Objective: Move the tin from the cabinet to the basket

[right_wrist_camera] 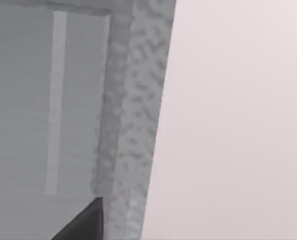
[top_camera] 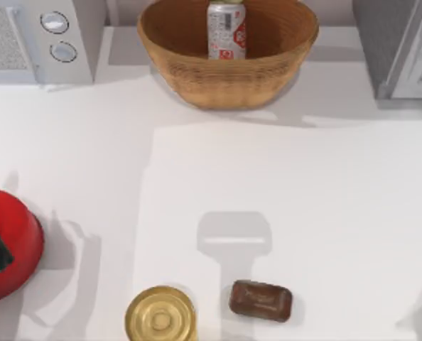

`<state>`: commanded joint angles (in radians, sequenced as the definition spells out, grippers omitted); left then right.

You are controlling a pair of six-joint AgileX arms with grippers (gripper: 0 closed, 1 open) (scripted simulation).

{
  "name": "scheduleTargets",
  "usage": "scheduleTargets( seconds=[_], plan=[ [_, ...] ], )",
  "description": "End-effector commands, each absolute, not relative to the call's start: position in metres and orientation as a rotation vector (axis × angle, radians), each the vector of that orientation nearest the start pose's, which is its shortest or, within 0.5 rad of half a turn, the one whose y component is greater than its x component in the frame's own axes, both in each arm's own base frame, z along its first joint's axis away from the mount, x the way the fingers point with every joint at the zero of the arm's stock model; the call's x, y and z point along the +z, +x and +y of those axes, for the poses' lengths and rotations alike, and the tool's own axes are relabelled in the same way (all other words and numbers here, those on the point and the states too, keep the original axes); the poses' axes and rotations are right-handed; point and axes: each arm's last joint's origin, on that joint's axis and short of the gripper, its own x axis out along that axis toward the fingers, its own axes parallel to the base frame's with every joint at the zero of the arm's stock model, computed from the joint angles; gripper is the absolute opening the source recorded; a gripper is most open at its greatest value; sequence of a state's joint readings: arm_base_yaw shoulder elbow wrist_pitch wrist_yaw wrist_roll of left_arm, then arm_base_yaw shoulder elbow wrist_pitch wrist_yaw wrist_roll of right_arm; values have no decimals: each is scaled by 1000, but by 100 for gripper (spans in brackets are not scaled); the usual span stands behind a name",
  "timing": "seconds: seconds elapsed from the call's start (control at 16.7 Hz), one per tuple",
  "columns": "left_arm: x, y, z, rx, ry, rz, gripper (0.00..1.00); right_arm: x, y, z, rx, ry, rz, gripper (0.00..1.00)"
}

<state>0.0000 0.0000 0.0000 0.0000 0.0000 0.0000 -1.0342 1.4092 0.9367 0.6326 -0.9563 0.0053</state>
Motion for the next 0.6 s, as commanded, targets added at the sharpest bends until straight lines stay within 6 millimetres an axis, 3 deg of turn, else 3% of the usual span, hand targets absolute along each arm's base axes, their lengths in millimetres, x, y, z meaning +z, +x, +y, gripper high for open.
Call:
scheduleTargets(
  seconds=[0.3,0.6],
  plan=[
    [160,106,-1,0,0,0,100,421,179,-243,-54,-152,-76,100],
    [160,106,-1,0,0,0,100,485,165,-221,-25,-71,-34,100]
  ],
)
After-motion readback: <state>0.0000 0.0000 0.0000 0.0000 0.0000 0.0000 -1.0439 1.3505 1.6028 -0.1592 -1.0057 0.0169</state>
